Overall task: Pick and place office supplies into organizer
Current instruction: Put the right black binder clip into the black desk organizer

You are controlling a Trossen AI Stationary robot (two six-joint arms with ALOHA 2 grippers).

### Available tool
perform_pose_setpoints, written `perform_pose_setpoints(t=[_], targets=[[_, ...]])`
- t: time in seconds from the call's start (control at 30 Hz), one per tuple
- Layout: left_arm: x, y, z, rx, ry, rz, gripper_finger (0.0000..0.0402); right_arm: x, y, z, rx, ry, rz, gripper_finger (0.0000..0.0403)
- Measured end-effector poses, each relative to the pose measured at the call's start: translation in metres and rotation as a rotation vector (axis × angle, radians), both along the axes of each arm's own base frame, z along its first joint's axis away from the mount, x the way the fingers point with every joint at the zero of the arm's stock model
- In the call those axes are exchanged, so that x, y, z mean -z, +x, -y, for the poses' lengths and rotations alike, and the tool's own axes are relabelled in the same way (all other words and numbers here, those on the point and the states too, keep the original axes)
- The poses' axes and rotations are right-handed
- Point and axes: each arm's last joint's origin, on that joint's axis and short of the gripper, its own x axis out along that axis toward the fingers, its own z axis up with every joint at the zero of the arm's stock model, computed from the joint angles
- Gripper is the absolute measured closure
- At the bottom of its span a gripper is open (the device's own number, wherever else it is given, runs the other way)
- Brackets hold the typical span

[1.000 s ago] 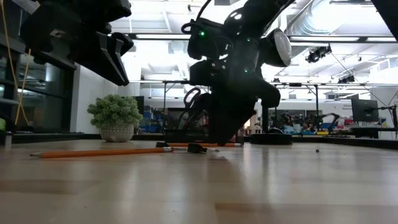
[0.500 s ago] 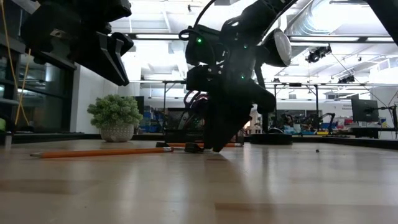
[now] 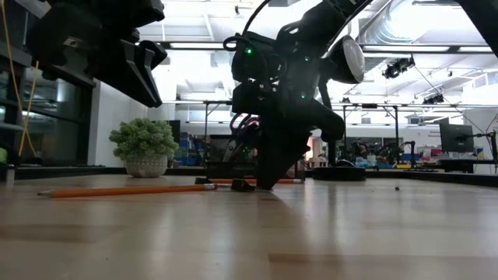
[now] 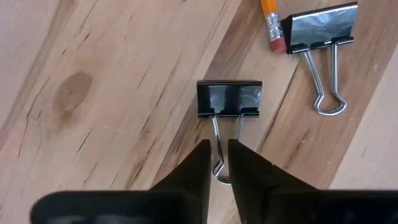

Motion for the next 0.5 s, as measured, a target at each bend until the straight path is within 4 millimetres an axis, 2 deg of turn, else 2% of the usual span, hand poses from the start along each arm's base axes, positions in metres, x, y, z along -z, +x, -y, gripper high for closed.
perform_pose_setpoints(t=[0.17, 0.5], targets=[[0.000, 0.000, 0.000, -0.001, 0.001, 0.000, 0.0344, 0.001, 0.002, 0.000, -0.002, 0.001, 0.019, 0.0360], [0.000, 0.000, 0.000, -0.001, 0.001, 0.000, 0.0344, 0.001, 0.006, -0.015, -0.017, -0.071, 0.053, 0.0334]])
